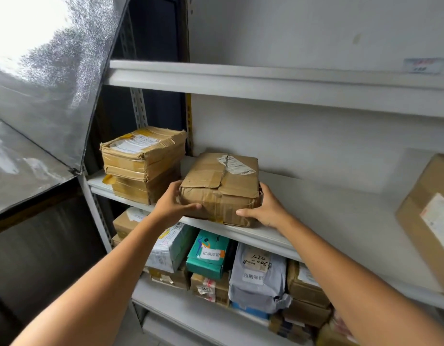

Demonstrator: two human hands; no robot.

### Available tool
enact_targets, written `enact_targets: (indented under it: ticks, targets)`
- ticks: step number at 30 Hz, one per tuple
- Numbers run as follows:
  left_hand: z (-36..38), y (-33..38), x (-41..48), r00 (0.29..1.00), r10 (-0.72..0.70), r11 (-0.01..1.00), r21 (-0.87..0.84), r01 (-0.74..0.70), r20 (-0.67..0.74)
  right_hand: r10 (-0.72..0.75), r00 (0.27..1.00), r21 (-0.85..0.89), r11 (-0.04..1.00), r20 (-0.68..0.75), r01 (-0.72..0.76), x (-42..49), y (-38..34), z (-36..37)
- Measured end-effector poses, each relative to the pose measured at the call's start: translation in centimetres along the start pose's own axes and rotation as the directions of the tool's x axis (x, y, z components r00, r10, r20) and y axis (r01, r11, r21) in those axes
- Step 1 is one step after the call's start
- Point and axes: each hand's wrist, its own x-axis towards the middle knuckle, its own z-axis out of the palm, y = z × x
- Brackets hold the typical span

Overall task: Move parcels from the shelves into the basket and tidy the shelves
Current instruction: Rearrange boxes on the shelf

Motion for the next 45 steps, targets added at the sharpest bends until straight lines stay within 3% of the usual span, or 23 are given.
enact_targets:
  ticks: [8,19,28,45]
  targets:
    - [3.8,5.0,-3.1,0.996,0.069,0.997,-0.026,-0.07,-0.052,-0.103,0.978,0.132,0.983,-0.183,0.128,-3.1,0.9,-5.4]
    - [8.8,8.7,-7.6,0.993,0.098,0.986,-0.128,-0.105,-0.061,-0.126,0.978,0.188,0.97,-0.166,0.157,-7.6,3.0,-11.3]
    - [8.1,13.1,-7.1,0.97,0.242,0.942,-0.238,-0.237,-0.008,-0.124,0.951,0.279,0.938,-0.282,0.205,-8.6,-0.5,-15.1]
    - [8.6,15.0,-5.3,0.94,0.34,0.919,-0.226,-0.323,0.04,-0.074,0.932,0.408,0.885,-0.355,0.225,-8.7,-0.9,-17.1]
